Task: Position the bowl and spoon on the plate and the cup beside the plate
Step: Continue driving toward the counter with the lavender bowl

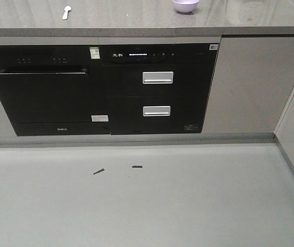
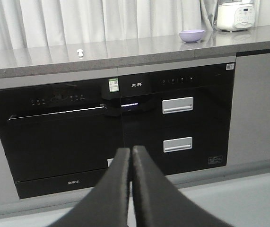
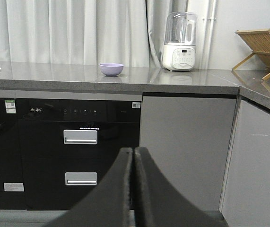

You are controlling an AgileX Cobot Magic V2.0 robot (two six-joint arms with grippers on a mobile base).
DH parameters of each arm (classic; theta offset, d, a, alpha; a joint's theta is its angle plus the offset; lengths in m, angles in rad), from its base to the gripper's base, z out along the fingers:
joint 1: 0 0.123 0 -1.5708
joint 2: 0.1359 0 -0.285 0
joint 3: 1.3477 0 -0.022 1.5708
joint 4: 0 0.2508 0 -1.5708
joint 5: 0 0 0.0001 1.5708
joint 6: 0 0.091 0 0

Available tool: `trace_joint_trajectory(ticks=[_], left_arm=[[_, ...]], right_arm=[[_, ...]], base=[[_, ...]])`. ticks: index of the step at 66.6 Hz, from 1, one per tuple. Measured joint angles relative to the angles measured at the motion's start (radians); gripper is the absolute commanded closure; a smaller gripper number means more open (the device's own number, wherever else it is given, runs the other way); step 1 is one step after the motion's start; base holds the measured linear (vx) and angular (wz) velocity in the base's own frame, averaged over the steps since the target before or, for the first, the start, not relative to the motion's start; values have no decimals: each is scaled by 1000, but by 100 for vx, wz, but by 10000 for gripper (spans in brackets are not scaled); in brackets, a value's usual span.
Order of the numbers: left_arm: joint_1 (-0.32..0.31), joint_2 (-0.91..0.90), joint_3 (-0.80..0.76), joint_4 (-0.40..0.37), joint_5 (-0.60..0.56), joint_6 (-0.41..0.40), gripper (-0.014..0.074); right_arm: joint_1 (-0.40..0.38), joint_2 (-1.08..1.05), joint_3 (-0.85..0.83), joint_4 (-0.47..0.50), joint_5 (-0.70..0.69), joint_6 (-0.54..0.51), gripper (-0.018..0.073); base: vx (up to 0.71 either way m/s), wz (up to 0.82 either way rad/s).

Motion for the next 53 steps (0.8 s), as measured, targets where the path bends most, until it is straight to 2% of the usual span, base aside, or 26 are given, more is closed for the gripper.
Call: trace_joint_trajectory(ticks=[53], left_arm=[[0, 0, 0, 0, 0, 0, 602]], right_arm=[[0, 0, 0, 0, 0, 0, 564]], base=[[7, 1]])
